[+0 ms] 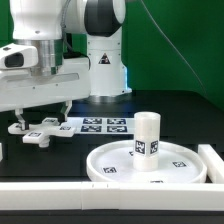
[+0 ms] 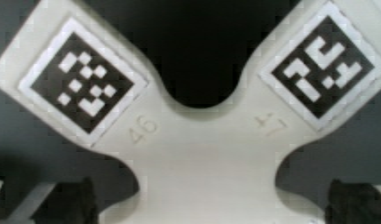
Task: Assemble round table
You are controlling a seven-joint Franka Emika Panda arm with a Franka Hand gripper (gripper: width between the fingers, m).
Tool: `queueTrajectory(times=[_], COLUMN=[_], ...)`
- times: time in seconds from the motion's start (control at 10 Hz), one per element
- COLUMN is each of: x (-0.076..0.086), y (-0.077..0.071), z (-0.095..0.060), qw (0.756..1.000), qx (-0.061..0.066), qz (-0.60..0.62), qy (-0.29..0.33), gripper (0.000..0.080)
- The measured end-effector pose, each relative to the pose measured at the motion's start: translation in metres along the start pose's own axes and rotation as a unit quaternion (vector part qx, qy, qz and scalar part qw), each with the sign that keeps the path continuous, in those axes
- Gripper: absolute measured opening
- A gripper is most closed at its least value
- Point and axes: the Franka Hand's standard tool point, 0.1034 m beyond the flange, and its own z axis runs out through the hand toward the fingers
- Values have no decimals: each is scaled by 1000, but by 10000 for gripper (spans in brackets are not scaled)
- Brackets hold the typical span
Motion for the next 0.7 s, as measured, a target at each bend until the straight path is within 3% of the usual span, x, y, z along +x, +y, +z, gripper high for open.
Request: queueTrajectory(times=[0.7], x=[-6], y=[-3], z=[12], qw=[1000], qx=[7], qz=[0], qy=[-10], gripper=[649])
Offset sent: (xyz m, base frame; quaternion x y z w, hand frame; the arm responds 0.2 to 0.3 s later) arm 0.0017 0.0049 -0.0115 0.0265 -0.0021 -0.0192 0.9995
